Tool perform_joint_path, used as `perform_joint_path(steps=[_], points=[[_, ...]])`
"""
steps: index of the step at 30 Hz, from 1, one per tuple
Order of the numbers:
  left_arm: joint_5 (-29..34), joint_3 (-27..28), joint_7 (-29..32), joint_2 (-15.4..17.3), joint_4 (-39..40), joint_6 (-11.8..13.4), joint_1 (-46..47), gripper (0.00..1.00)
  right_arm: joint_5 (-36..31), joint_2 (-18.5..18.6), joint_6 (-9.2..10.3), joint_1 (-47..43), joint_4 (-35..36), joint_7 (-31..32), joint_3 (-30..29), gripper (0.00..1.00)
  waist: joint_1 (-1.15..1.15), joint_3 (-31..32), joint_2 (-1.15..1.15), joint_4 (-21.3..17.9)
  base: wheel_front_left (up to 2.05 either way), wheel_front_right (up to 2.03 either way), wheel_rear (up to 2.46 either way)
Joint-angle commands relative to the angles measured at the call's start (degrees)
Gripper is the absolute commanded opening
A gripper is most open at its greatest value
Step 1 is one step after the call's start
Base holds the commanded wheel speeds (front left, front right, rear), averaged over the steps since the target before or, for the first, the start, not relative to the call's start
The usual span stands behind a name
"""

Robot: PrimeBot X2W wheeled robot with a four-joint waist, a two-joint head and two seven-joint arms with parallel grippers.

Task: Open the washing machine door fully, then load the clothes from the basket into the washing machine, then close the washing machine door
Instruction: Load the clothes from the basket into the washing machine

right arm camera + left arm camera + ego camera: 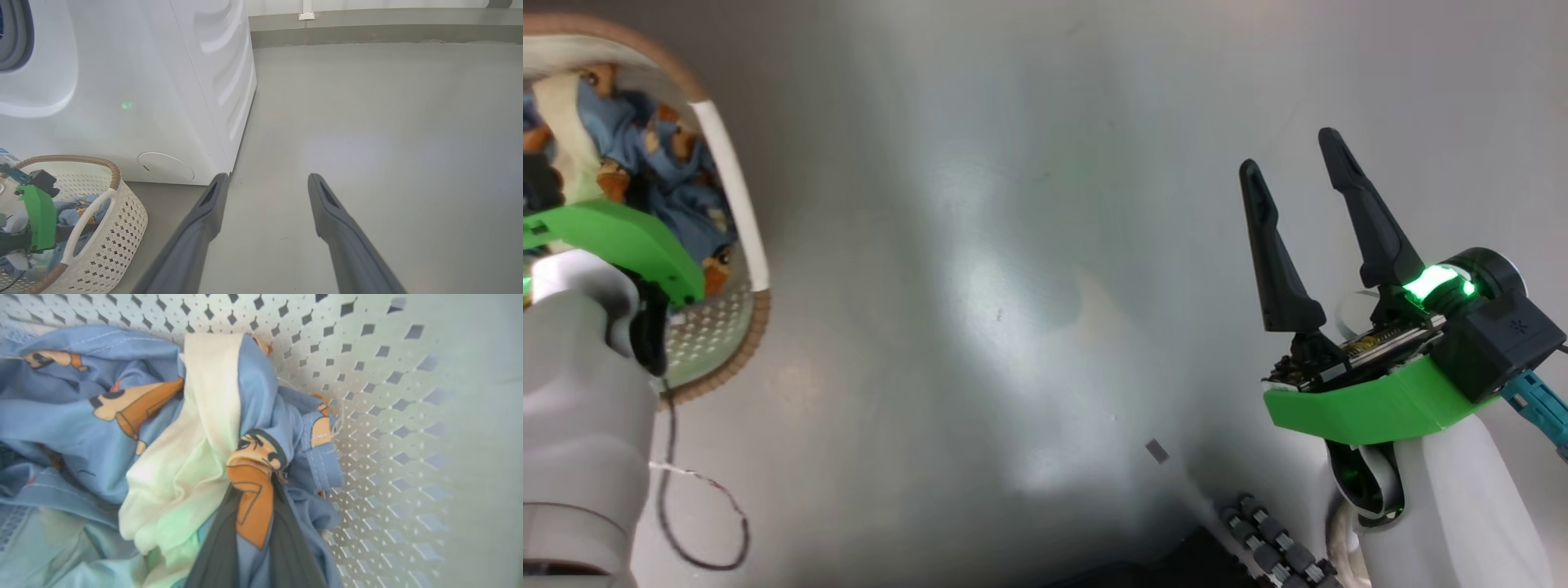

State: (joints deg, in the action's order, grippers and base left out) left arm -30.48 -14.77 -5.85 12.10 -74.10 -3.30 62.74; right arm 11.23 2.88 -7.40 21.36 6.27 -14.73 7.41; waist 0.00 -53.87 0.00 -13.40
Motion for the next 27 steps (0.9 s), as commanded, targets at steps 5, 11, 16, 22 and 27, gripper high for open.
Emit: perform_joint_path(steps=[5,11,16,22,27], points=[[-0.49,0.5,-4.71,0.91,0.41,-0.92,-3.38,0.0,-1.25,-0.01,-0.09,-2.1,0.24,-0.27,0.57,1.0,0.0,4.37,0.0,3.49,0.0,0.0,0.0],[-0.72,0.69,-8.49,-0.06,2.17,-1.33,-6.35,0.0,-2.8,0.29,-0.09,-3.07,-0.81,-0.27,-0.31,1.0,0.0,8.67,0.0,5.98,0.0,0.0,0.0],[-0.36,2.16,-9.1,-0.57,8.51,-0.16,-10.55,0.0,-3.51,1.1,-0.09,-4.49,-1.88,-0.27,-1.47,1.0,0.0,12.57,0.0,8.32,0.0,0.0,0.0],[1.98,5.14,-9.13,-1.56,20.24,2.01,-18.46,0.0,-4.17,1.75,-0.09,-6.51,-3.0,-0.27,-2.49,1.0,0.0,17.15,0.0,10.61,0.0,0.0,0.0],[5.16,7.8,-9.14,-3.31,30.28,3.17,-26.95,0.0,-4.69,2.3,-0.09,-8.81,-4.43,-0.27,-3.17,1.0,0.0,22.27,0.0,12.62,0.0,0.0,0.0]])
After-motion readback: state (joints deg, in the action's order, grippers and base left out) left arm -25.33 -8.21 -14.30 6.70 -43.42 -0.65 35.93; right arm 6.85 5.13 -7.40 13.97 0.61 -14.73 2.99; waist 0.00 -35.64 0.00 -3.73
